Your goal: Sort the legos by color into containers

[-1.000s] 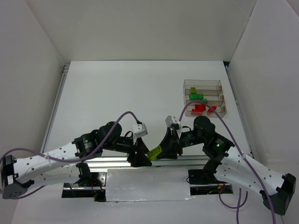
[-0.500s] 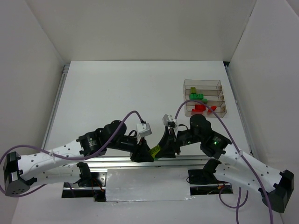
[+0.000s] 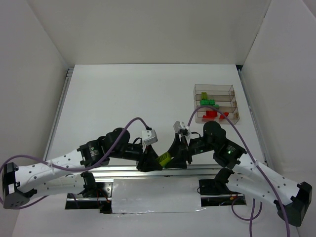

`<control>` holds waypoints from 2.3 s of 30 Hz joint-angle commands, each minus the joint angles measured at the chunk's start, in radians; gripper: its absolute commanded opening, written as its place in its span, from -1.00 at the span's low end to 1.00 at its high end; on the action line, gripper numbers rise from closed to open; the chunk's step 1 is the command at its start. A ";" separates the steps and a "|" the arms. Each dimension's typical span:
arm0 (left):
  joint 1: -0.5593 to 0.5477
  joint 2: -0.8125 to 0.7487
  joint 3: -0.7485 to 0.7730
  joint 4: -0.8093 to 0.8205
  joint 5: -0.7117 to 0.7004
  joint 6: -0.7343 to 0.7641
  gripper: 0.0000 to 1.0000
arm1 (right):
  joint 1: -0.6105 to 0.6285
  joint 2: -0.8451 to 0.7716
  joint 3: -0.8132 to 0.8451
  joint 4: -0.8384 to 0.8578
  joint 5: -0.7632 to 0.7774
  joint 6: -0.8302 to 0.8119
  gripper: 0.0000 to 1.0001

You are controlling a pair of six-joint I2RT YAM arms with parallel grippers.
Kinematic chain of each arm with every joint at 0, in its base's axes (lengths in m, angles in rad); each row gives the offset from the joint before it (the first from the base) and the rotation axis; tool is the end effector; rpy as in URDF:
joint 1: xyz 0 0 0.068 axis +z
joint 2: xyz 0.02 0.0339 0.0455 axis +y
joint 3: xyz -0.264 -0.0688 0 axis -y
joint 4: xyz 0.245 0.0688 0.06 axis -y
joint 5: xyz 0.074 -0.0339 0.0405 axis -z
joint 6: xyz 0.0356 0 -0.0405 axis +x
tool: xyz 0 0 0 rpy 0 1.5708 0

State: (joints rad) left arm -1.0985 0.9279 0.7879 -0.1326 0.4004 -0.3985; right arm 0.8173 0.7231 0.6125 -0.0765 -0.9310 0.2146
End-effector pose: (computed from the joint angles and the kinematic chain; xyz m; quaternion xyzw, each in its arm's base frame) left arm 0.0857 -0.1983 0.3213 0.3806 0.6922 -0.5192 0.3262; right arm 0.0926 0.1404 0.3031 -0.4777 0.5721 0.5819 0.3253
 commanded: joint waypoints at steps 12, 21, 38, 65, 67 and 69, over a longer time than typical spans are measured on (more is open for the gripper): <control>0.005 -0.031 0.005 0.079 -0.037 -0.008 -1.00 | -0.001 0.010 0.009 0.026 -0.017 0.008 0.17; 0.005 -0.028 0.014 0.079 -0.028 -0.002 -1.00 | -0.001 -0.016 0.000 0.032 0.024 0.006 -0.05; 0.084 -0.250 0.106 -0.133 -0.264 0.000 -1.00 | -0.003 0.048 -0.020 0.012 0.244 -0.066 -1.00; 0.098 -0.221 -0.013 -0.289 -0.565 -0.155 -1.00 | -0.699 1.041 0.785 -0.479 1.299 0.419 -0.96; 0.098 -0.212 -0.027 -0.260 -0.546 -0.151 -1.00 | -0.708 1.079 0.803 -0.476 1.295 0.410 -0.93; 0.100 -0.204 -0.036 -0.246 -0.523 -0.149 -1.00 | -0.721 1.117 0.836 -0.482 1.295 0.398 -0.90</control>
State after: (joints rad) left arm -1.0039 0.7212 0.7597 -0.4610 -0.1696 -0.5327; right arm 0.1154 1.8004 1.3861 -0.5240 0.3202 0.6128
